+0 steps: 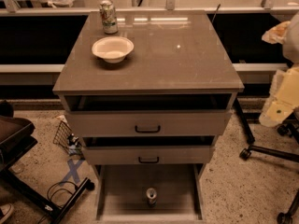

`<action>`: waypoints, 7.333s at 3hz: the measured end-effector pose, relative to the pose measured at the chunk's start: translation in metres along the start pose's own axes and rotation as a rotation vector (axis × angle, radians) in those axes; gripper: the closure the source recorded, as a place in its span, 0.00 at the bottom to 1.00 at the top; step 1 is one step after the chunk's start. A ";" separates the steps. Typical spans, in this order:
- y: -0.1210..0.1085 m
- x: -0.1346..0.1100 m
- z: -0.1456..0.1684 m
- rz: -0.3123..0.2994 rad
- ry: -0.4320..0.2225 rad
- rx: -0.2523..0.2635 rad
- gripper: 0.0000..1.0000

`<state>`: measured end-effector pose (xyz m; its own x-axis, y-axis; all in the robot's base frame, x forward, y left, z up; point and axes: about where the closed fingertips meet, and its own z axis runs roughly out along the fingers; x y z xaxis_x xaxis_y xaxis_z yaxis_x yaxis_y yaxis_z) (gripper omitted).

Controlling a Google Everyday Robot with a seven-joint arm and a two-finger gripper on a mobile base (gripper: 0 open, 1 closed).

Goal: Pick redbull can from bottom drawer and place on counter

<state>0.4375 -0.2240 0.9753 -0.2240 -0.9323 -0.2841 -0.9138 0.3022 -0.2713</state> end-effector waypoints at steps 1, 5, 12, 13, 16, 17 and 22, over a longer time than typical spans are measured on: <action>0.010 0.033 0.031 0.051 -0.120 -0.015 0.00; 0.064 0.127 0.161 0.076 -0.696 -0.004 0.00; 0.132 0.130 0.466 0.169 -0.901 -0.081 0.00; 0.135 0.126 0.495 0.166 -0.876 -0.118 0.00; 0.189 0.103 0.670 0.063 -0.993 -0.206 0.00; 0.189 0.103 0.670 0.063 -0.993 -0.206 0.00; 0.198 0.009 0.755 -0.027 -1.100 -0.357 0.16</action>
Offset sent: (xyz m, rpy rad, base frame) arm -0.0358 -0.0766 -0.1663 0.6226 -0.1186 -0.0128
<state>0.5107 -0.0226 0.2246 0.0525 -0.2077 -0.9768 -0.9968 0.0483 -0.0639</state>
